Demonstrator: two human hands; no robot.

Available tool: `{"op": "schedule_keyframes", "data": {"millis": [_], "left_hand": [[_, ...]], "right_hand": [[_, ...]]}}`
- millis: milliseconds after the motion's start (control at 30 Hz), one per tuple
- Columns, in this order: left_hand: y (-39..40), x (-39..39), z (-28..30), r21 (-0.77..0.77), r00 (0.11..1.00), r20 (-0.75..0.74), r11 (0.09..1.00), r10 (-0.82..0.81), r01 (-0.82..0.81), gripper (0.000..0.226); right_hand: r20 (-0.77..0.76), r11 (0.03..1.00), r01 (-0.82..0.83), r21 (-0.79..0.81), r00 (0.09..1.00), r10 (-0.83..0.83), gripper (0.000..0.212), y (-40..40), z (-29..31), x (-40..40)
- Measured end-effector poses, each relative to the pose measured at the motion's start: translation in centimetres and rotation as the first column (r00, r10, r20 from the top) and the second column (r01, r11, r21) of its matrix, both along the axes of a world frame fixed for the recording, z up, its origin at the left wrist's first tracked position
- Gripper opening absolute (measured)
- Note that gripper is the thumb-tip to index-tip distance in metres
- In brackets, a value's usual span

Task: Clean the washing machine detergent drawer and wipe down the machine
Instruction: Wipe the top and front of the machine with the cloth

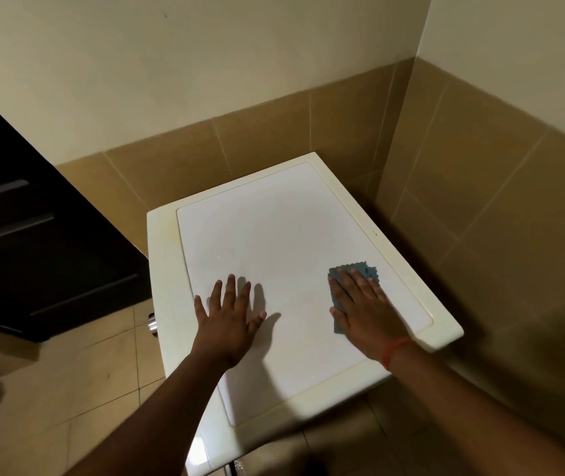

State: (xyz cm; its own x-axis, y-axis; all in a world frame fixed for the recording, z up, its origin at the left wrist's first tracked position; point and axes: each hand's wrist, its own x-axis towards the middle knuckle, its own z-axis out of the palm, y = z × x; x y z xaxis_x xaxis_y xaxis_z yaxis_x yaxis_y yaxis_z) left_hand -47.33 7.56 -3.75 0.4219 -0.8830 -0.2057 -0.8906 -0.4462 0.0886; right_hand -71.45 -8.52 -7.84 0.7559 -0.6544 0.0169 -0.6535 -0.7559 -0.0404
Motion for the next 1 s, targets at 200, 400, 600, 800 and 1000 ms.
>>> {"op": "schedule_keyframes", "data": {"millis": [200,400,600,800,1000], "left_hand": [[1.9,1.8,0.3,0.005,0.998,-0.012,0.998,0.062,-0.062,0.083],[4.3,3.6,0.8,0.021,0.992,-0.008,0.992,0.124,-0.123,0.082],[7.0,5.0,1.2,0.063,0.987,0.022,0.985,0.159,-0.16,0.094],[9.2,6.7,1.7,0.065,0.976,-0.019,0.975,0.216,-0.214,0.074],[11.4,8.6,1.7,0.042,0.966,-0.052,0.967,0.251,-0.249,0.072]], "right_hand": [[0.068,0.971,0.23,0.059,0.97,-0.234,0.062,2.4,-0.1,3.9],[0.053,0.988,0.152,-0.008,0.987,-0.151,0.06,1.9,0.5,5.2],[0.024,0.981,-0.194,-0.012,0.981,0.194,0.061,5.9,0.1,8.4],[0.049,0.988,-0.151,0.039,0.988,0.149,0.062,10.1,0.2,12.0],[0.049,0.999,-0.016,0.051,0.999,0.013,0.061,11.3,0.7,14.0]]}}
